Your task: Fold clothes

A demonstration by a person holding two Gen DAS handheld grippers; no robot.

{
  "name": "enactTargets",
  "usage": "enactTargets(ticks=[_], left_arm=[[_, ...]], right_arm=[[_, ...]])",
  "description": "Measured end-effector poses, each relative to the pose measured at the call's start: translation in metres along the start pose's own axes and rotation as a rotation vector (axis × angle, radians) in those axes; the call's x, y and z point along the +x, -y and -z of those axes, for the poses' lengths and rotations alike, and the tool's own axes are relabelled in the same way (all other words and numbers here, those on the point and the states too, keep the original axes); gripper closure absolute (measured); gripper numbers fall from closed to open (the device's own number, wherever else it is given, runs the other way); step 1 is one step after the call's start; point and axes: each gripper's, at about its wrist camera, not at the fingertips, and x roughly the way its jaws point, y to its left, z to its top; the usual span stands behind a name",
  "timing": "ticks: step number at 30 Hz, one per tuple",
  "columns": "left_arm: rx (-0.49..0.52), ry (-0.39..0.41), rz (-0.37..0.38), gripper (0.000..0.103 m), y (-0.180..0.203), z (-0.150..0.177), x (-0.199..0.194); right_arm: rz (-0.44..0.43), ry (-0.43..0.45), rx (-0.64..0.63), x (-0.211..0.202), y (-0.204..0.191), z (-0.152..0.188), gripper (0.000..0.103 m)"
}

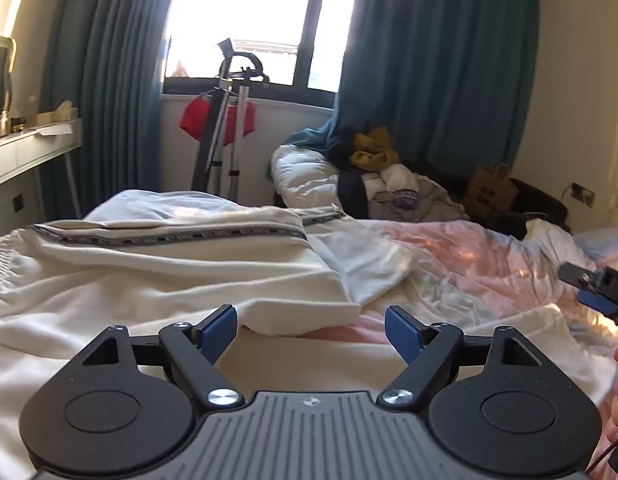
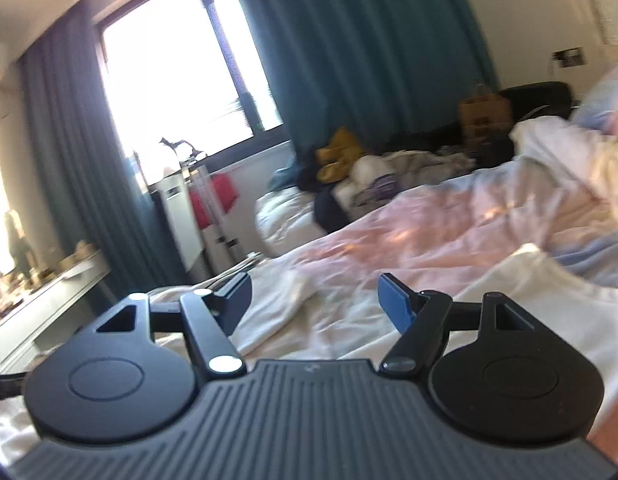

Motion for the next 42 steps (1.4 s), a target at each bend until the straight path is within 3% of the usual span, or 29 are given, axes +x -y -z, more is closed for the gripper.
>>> enactTargets(ticks=[7, 13, 14, 16, 19, 22, 25, 29, 33, 36, 39, 42], left_arm=[[0.013, -0.059, -0.008, 0.02, -0.008, 0.026, 0.022], [0.008, -0.074, -0.011, 0.02, -0.009, 0.036, 0.029], [0.004, -0.076, -0.01, 0.02, -0.009, 0.038, 0.029], [-0.002, -0.08, -0.004, 0.02, -0.01, 0.04, 0.03], [-0.004, -0.082, 0.005, 0.02, -0.009, 0.043, 0.031], [-0.003, -0.08, 0.018, 0.02, -0.009, 0.044, 0.036], [0.002, -0.073, 0.033, 0.02, -0.01, 0.045, 0.044], [0.019, -0.099, 0.052, 0.02, -0.011, 0.05, 0.06], [0.012, -0.137, 0.06, 0.02, -0.013, 0.056, 0.077], [0.003, -0.135, 0.067, 0.02, -0.015, 0.058, 0.082], [0.005, -0.118, 0.048, 0.02, -0.016, 0.06, 0.081], [-0.019, -0.106, 0.05, 0.02, -0.018, 0.058, 0.078]], right_arm=[[-0.101, -0.099, 0.095, 0.043, -0.017, 0.018, 0.031], [-0.143, -0.145, 0.165, 0.101, -0.003, 0.027, 0.04], [-0.151, -0.162, 0.202, 0.11, 0.003, 0.029, 0.042], [-0.162, -0.206, 0.317, 0.135, 0.021, 0.031, 0.056], [-0.2, -0.257, 0.495, 0.174, 0.045, 0.036, 0.057], [-0.192, -0.304, 0.591, 0.21, 0.057, 0.044, 0.057], [-0.266, -0.327, 0.666, 0.241, 0.062, 0.047, 0.057], [-0.267, -0.371, 0.633, 0.282, 0.055, 0.045, 0.057], [-0.175, -0.379, 0.574, 0.302, 0.055, 0.052, 0.059], [-0.226, -0.344, 0.616, 0.308, 0.06, 0.055, 0.06], [-0.24, -0.325, 0.577, 0.31, 0.056, 0.047, 0.088], [-0.24, -0.299, 0.524, 0.303, 0.052, 0.036, 0.094]])
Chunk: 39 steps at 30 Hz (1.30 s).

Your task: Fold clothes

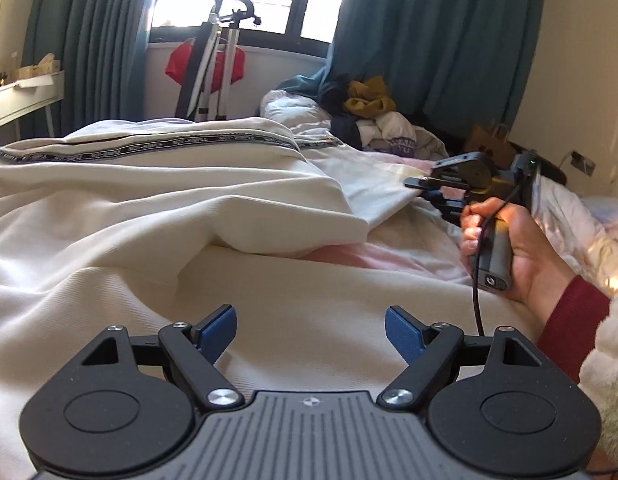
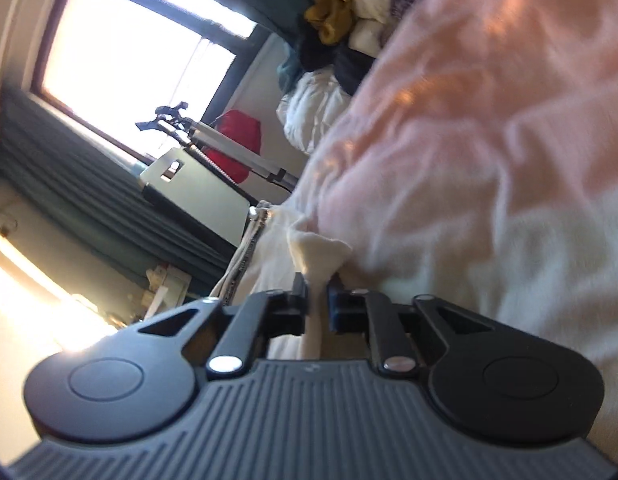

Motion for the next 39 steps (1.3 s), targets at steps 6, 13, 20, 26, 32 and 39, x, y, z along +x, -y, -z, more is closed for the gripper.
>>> enactTargets(ticks=[6, 13, 20, 26, 32, 39], left_arm=[[0.001, 0.04, 0.015, 0.02, 0.003, -0.001, -0.009], [-0.05, 0.05, 0.039, 0.02, -0.002, -0.001, -0.014], [-0.008, 0.022, 0.05, 0.02, 0.0, 0.001, -0.007], [-0.026, 0.004, 0.035, 0.02, -0.004, -0.002, 0.002], [-0.031, 0.002, 0.03, 0.02, -0.005, -0.005, 0.006], [-0.04, 0.063, 0.038, 0.02, -0.006, -0.013, -0.009]], right_arm=[[0.009, 0.136, -0.063, -0.049, -0.026, -0.025, 0.095], [0.11, 0.449, -0.008, -0.137, -0.009, -0.082, 0.095], [0.279, 0.727, 0.118, -0.213, 0.055, -0.114, 0.096], [0.443, 0.734, 0.133, -0.194, 0.102, -0.107, 0.096], [0.537, 0.627, 0.188, -0.174, 0.123, -0.098, 0.093], [0.546, 0.509, 0.23, -0.191, 0.101, -0.08, 0.059]])
